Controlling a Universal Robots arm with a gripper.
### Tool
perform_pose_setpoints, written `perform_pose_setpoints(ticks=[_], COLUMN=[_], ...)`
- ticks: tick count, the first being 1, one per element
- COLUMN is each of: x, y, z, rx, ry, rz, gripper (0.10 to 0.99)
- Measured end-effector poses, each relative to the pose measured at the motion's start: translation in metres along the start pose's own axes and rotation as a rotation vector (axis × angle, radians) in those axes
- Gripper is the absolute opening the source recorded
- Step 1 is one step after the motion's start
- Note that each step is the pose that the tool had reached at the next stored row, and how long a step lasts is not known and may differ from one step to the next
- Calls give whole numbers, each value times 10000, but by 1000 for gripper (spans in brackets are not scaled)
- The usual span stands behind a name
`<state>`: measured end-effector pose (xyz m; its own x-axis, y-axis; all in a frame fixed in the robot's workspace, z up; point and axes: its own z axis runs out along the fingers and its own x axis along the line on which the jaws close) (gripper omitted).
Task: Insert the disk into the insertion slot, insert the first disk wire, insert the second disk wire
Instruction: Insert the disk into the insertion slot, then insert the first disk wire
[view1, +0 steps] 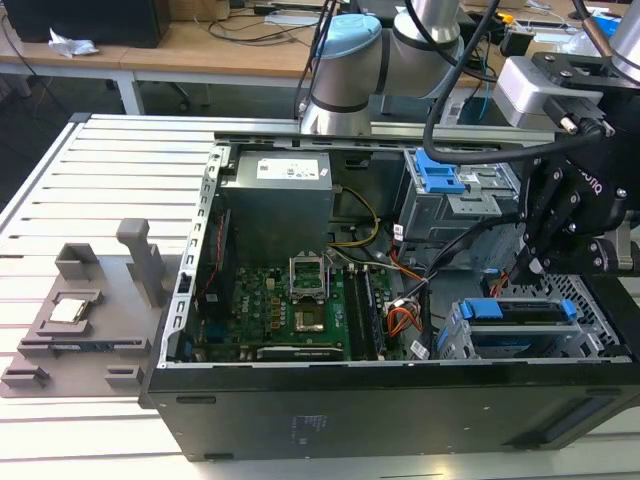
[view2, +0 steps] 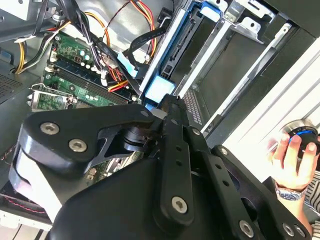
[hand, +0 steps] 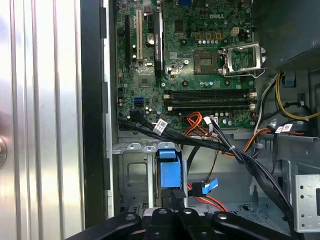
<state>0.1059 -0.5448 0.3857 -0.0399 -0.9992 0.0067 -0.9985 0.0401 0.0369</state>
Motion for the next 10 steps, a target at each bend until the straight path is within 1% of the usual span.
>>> perform_pose_setpoints(ticks=[8,9,10], x=[0,0,-1], y=[0,-4,-35], z=[5,6,15], rx=[1,0,1], ry=[1,-2,-3], rz=[0,0,1], gripper=[106,106,106])
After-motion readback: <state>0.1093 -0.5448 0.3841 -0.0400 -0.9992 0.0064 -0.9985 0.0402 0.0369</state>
